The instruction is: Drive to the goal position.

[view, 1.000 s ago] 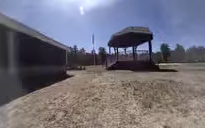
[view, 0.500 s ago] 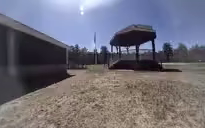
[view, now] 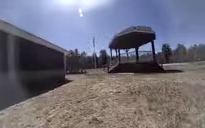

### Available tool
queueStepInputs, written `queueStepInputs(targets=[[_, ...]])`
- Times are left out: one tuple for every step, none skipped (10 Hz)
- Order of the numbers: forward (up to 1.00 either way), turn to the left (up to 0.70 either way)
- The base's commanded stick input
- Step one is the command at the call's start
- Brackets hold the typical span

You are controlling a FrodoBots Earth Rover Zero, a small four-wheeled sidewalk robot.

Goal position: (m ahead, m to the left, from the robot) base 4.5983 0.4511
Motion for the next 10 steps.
queueStepInputs(targets=[[0.7, 0.0], [0.7, 0.0], [0.7, 0.0], [0.7, 0.0], [0.7, 0.0], [0.7, 0.0], [0.7, 0.0], [0.7, 0.0], [0.7, 0.0], [0.7, 0.0]])
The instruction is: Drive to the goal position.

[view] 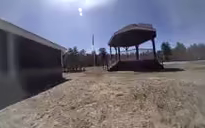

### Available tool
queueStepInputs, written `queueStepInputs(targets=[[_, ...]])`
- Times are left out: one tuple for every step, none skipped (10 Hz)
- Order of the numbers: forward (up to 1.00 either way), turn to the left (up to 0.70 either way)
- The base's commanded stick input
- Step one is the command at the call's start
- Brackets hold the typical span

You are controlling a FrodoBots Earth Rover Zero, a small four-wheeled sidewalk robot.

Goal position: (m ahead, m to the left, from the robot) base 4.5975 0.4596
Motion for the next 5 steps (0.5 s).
queueStepInputs(targets=[[0.7, 0.0], [0.7, 0.0], [0.7, 0.0], [0.7, 0.0], [0.7, 0.0]])
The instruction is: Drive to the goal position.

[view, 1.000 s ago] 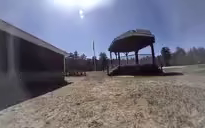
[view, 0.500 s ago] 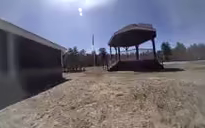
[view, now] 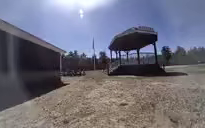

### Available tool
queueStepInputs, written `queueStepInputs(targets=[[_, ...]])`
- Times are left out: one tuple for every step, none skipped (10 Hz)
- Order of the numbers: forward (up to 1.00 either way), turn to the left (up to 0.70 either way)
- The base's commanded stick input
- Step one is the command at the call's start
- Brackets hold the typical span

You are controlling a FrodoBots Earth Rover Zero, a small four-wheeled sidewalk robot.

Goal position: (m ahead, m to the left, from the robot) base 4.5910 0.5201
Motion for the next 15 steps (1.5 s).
queueStepInputs(targets=[[0.7, 0.0], [0.7, 0.0], [0.7, 0.0], [0.7, 0.0], [0.7, 0.0], [0.7, 0.0], [0.7, 0.0], [0.7, 0.0], [0.7, 0.0], [0.7, 0.0], [0.7, 0.0], [0.7, 0.0], [0.7, 0.0], [0.7, 0.0], [0.7, 0.0]])
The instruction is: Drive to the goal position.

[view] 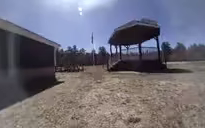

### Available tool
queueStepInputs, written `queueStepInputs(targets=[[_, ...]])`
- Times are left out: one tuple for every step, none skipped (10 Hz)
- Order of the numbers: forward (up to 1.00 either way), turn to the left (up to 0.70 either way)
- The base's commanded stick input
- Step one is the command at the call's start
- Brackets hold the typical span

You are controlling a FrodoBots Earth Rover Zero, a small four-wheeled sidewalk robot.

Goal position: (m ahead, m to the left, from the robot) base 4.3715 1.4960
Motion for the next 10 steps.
queueStepInputs(targets=[[0.7, 0.0], [0.7, 0.0], [0.7, 0.0], [0.7, 0.0], [0.7, 0.0], [0.7, 0.0], [0.7, 0.0], [0.7, 0.0], [0.7, 0.0], [0.7, 0.0]])
